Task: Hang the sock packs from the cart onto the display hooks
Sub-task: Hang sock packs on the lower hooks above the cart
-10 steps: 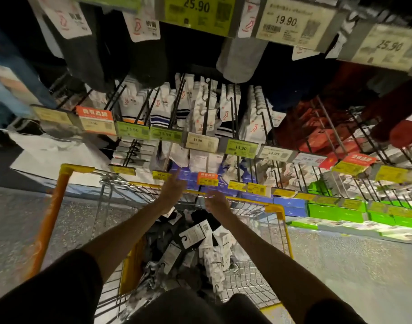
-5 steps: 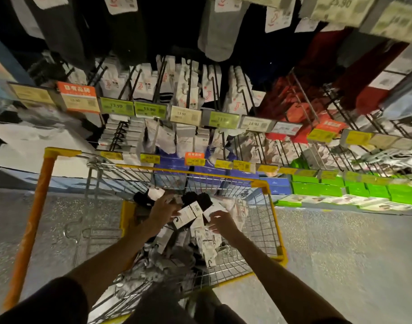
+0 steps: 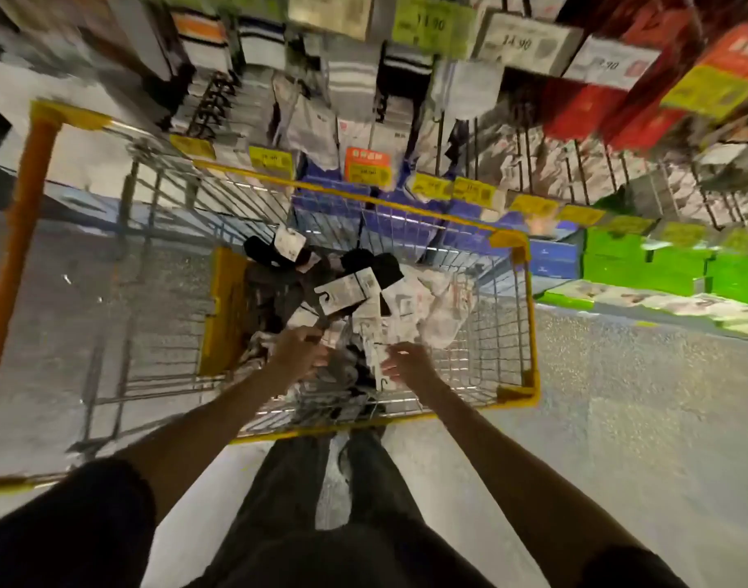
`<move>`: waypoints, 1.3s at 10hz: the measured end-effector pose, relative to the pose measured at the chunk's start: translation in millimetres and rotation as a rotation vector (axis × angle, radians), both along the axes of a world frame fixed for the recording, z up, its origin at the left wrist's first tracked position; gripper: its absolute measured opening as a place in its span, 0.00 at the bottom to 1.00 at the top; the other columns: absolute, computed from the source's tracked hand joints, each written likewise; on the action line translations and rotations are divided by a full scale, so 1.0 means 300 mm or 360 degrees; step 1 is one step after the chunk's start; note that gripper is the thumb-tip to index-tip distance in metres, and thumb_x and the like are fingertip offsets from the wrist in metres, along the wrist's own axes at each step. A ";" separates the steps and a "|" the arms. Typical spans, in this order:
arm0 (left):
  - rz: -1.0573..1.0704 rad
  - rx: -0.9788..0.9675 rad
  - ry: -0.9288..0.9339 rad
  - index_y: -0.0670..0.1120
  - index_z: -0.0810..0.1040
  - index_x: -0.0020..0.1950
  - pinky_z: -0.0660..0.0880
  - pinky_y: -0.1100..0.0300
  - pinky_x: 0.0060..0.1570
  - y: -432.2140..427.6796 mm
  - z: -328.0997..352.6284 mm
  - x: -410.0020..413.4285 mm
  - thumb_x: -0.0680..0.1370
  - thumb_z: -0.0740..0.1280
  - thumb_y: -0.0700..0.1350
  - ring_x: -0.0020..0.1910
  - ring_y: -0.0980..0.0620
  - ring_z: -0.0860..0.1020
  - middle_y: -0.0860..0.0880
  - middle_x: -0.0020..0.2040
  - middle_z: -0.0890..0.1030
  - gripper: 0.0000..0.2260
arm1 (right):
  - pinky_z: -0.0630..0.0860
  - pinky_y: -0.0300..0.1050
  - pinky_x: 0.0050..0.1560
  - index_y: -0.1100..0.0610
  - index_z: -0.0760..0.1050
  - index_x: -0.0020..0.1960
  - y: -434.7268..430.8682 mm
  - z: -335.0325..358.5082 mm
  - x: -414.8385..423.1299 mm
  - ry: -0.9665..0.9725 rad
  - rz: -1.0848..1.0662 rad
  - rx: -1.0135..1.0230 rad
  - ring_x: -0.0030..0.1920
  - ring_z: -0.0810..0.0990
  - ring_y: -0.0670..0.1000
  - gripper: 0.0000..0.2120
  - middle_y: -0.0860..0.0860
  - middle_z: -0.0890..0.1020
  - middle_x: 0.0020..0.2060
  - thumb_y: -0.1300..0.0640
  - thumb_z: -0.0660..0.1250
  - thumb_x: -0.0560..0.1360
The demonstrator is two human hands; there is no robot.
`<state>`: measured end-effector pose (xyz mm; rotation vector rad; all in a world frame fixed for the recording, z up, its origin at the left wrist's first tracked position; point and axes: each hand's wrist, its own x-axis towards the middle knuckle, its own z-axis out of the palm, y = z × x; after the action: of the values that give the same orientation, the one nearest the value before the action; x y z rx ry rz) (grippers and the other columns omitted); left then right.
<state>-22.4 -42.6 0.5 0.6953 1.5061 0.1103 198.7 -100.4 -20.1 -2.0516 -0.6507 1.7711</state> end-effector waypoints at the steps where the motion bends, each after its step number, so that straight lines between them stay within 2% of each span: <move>1: 0.0002 0.0041 0.0118 0.33 0.79 0.49 0.81 0.54 0.39 -0.063 -0.029 0.031 0.81 0.56 0.30 0.27 0.53 0.80 0.49 0.27 0.80 0.11 | 0.74 0.34 0.25 0.61 0.72 0.42 -0.075 -0.091 -0.012 -0.0180 0.0193 -0.0005 0.24 0.79 0.44 0.10 0.49 0.79 0.23 0.70 0.60 0.79; 2: -0.0093 0.0119 0.0167 0.38 0.82 0.41 0.75 0.66 0.34 -0.106 -0.069 0.047 0.80 0.58 0.30 0.36 0.55 0.83 0.46 0.34 0.85 0.15 | 0.76 0.40 0.33 0.61 0.75 0.43 -0.100 -0.186 -0.039 -0.0175 0.0314 -0.0053 0.28 0.78 0.46 0.06 0.53 0.79 0.29 0.70 0.65 0.76; 3: -0.0435 0.0206 0.0503 0.35 0.78 0.60 0.70 0.60 0.48 -0.127 -0.172 -0.008 0.80 0.64 0.37 0.59 0.39 0.78 0.37 0.56 0.81 0.11 | 0.77 0.39 0.33 0.62 0.78 0.46 -0.081 -0.249 -0.082 -0.0125 0.0431 -0.0179 0.28 0.79 0.47 0.05 0.50 0.80 0.27 0.71 0.67 0.74; 4: -0.0742 0.0116 0.0624 0.37 0.75 0.65 0.71 0.66 0.48 -0.140 -0.252 -0.068 0.82 0.59 0.38 0.64 0.39 0.75 0.39 0.53 0.79 0.13 | 0.81 0.49 0.42 0.63 0.79 0.56 -0.056 -0.300 -0.147 -0.0172 0.0690 -0.0120 0.42 0.83 0.58 0.13 0.59 0.83 0.42 0.66 0.67 0.72; 5: -0.0739 0.0121 0.0688 0.37 0.70 0.70 0.71 0.53 0.57 -0.140 -0.322 -0.128 0.80 0.61 0.36 0.65 0.39 0.73 0.37 0.65 0.75 0.18 | 0.76 0.46 0.47 0.62 0.77 0.62 -0.034 -0.333 -0.216 -0.0204 0.1033 -0.0084 0.54 0.81 0.60 0.17 0.61 0.81 0.55 0.67 0.67 0.74; 6: -0.0764 0.0149 0.0688 0.38 0.69 0.72 0.71 0.51 0.60 -0.118 -0.406 -0.172 0.79 0.63 0.36 0.65 0.39 0.73 0.39 0.68 0.73 0.20 | 0.74 0.45 0.54 0.61 0.74 0.66 -0.004 -0.384 -0.271 -0.0271 0.1300 -0.0048 0.59 0.79 0.57 0.19 0.59 0.79 0.60 0.67 0.67 0.75; 7: -0.0755 0.0176 0.0678 0.38 0.72 0.69 0.68 0.52 0.64 -0.115 -0.468 -0.209 0.80 0.63 0.37 0.66 0.39 0.73 0.41 0.66 0.75 0.17 | 0.72 0.46 0.60 0.62 0.72 0.67 0.028 -0.435 -0.342 -0.0367 0.1581 0.0072 0.62 0.77 0.58 0.19 0.60 0.77 0.63 0.63 0.66 0.77; 8: -0.0541 0.0176 0.0642 0.38 0.72 0.70 0.68 0.56 0.62 -0.110 -0.403 -0.204 0.82 0.61 0.38 0.67 0.40 0.72 0.40 0.68 0.74 0.16 | 0.66 0.46 0.64 0.60 0.67 0.72 0.045 -0.458 -0.418 -0.0496 0.1876 0.0259 0.68 0.71 0.58 0.24 0.57 0.69 0.71 0.54 0.67 0.78; 9: -0.0367 0.0069 0.0428 0.38 0.76 0.64 0.72 0.58 0.50 -0.093 -0.411 -0.206 0.79 0.64 0.38 0.65 0.39 0.75 0.38 0.65 0.77 0.14 | 0.68 0.54 0.68 0.56 0.60 0.76 0.034 -0.518 -0.477 -0.0735 0.2061 0.0309 0.72 0.65 0.61 0.39 0.61 0.64 0.74 0.41 0.71 0.72; 10: -0.0187 0.0103 0.0292 0.51 0.80 0.45 0.76 0.46 0.53 -0.110 -0.468 -0.239 0.66 0.66 0.43 0.59 0.37 0.79 0.37 0.56 0.81 0.10 | 0.74 0.51 0.58 0.60 0.63 0.72 0.028 -0.537 -0.503 -0.0713 0.1805 0.0316 0.66 0.72 0.62 0.30 0.63 0.72 0.66 0.52 0.69 0.75; 11: -0.0015 0.0104 0.0230 0.51 0.79 0.46 0.75 0.46 0.48 -0.104 -0.480 -0.257 0.69 0.67 0.44 0.51 0.40 0.80 0.40 0.50 0.82 0.07 | 0.73 0.43 0.43 0.62 0.71 0.65 0.042 -0.534 -0.479 -0.0732 0.1540 0.0527 0.52 0.80 0.55 0.15 0.60 0.79 0.56 0.63 0.62 0.79; 12: 0.0075 0.0190 0.0236 0.47 0.76 0.50 0.70 0.54 0.39 -0.080 -0.447 -0.253 0.77 0.64 0.41 0.39 0.48 0.75 0.44 0.44 0.78 0.04 | 0.80 0.45 0.47 0.60 0.73 0.66 0.054 -0.520 -0.410 -0.0490 0.1159 0.0515 0.50 0.80 0.53 0.18 0.58 0.80 0.57 0.63 0.65 0.77; 13: 0.0147 0.0185 0.0164 0.45 0.76 0.61 0.71 0.52 0.45 -0.070 -0.462 -0.257 0.73 0.66 0.42 0.46 0.47 0.76 0.44 0.53 0.80 0.16 | 0.81 0.45 0.50 0.61 0.75 0.61 0.070 -0.459 -0.324 -0.0039 0.0462 0.0344 0.51 0.82 0.50 0.15 0.54 0.82 0.54 0.62 0.70 0.76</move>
<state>-99.6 -63.6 -138.2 0.7335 1.6409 0.2369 101.4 -79.2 -157.9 -1.9111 -1.1444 1.7361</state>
